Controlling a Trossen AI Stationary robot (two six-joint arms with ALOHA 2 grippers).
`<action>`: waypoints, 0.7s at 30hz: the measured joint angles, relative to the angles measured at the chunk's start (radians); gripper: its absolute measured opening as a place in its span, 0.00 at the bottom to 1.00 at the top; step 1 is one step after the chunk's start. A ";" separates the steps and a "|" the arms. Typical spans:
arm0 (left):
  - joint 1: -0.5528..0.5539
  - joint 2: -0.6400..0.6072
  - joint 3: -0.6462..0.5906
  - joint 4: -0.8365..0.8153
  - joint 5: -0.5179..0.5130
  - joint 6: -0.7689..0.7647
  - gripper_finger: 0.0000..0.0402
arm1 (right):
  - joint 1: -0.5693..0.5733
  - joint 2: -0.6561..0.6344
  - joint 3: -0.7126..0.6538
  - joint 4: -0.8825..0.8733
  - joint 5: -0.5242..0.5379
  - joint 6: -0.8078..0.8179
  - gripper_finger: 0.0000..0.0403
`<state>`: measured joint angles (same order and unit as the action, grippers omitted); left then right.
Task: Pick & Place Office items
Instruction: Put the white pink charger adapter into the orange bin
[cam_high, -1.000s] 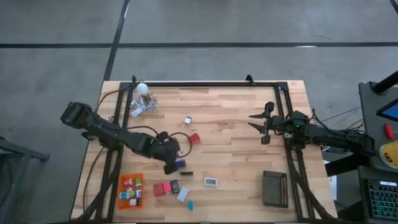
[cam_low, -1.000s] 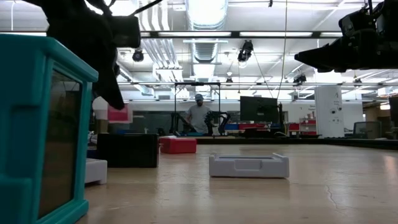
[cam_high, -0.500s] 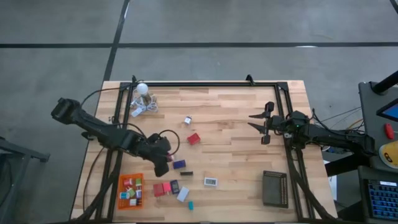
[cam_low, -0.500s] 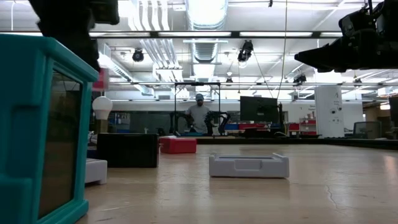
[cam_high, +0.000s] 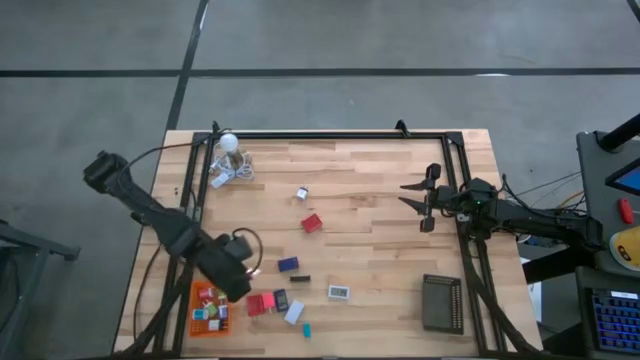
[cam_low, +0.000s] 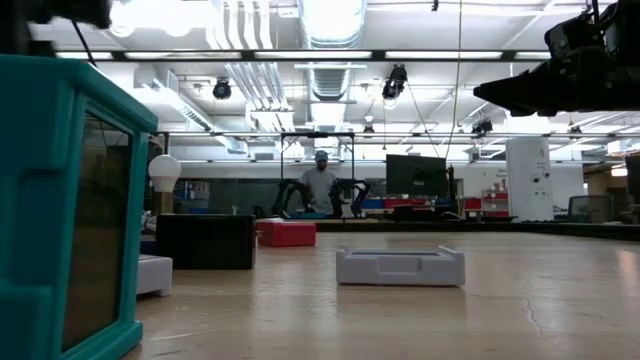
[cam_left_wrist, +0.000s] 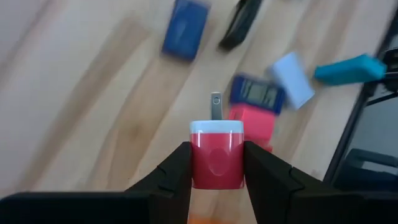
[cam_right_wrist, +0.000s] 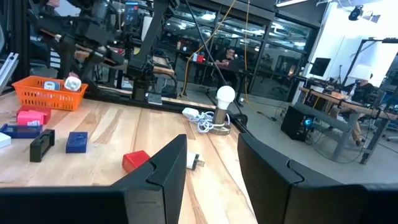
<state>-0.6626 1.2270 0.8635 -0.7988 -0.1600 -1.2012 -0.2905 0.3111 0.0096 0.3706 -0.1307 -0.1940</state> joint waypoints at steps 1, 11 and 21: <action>-0.023 0.000 0.000 -0.019 0.000 -0.050 0.31 | 0.000 0.000 0.000 0.000 0.000 0.000 0.35; -0.257 0.000 0.001 -0.112 0.000 -0.526 0.31 | 0.000 0.000 0.000 0.000 0.000 0.000 0.35; -0.446 0.011 0.001 -0.119 0.004 -0.866 0.31 | 0.000 0.000 0.000 0.000 0.000 0.000 0.35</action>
<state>-1.1084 1.2382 0.8643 -0.9176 -0.1562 -2.0672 -0.2905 0.3111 0.0093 0.3706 -0.1309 -0.1940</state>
